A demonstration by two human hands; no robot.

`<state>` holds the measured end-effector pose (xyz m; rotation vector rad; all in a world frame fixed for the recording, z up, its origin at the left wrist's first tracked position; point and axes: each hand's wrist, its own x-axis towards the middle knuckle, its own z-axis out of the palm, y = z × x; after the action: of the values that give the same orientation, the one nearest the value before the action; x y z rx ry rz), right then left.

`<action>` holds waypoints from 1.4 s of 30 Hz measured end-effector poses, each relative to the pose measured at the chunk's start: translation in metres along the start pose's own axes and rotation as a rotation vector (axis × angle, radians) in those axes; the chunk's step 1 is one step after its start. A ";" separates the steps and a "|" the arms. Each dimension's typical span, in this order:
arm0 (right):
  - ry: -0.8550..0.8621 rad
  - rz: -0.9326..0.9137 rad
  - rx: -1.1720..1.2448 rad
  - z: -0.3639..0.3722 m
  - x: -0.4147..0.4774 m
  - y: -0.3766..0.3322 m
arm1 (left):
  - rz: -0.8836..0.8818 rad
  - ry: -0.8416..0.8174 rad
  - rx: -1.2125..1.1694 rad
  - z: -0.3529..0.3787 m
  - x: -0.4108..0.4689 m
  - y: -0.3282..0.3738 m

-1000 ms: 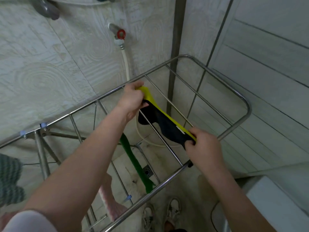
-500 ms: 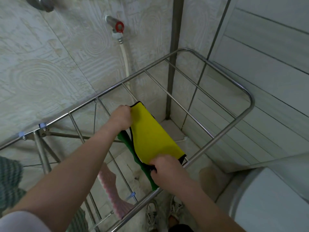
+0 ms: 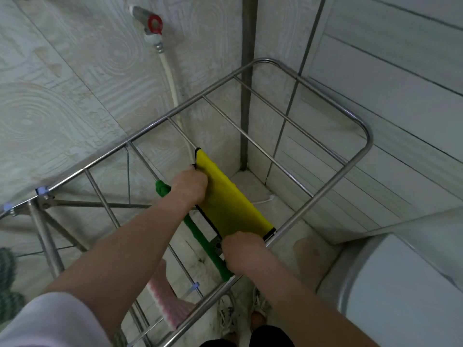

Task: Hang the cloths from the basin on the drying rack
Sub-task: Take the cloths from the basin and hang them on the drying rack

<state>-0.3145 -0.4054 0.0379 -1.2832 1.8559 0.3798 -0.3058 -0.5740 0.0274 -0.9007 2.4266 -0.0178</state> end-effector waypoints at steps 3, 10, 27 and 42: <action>-0.003 0.012 -0.003 -0.003 -0.001 0.002 | -0.043 -0.031 0.057 0.001 -0.002 0.005; 0.918 0.050 0.237 -0.010 -0.043 0.037 | -0.128 0.300 -0.399 -0.010 0.000 -0.012; 0.828 0.292 0.047 0.006 -0.058 0.073 | -0.308 0.574 -0.993 -0.033 0.024 -0.013; 0.849 0.113 0.248 0.012 -0.044 0.082 | -0.013 0.338 -0.587 -0.018 -0.021 0.023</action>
<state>-0.3756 -0.3344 0.0482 -1.2619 2.5726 -0.4063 -0.3155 -0.5466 0.0485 -1.2444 2.7932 0.6112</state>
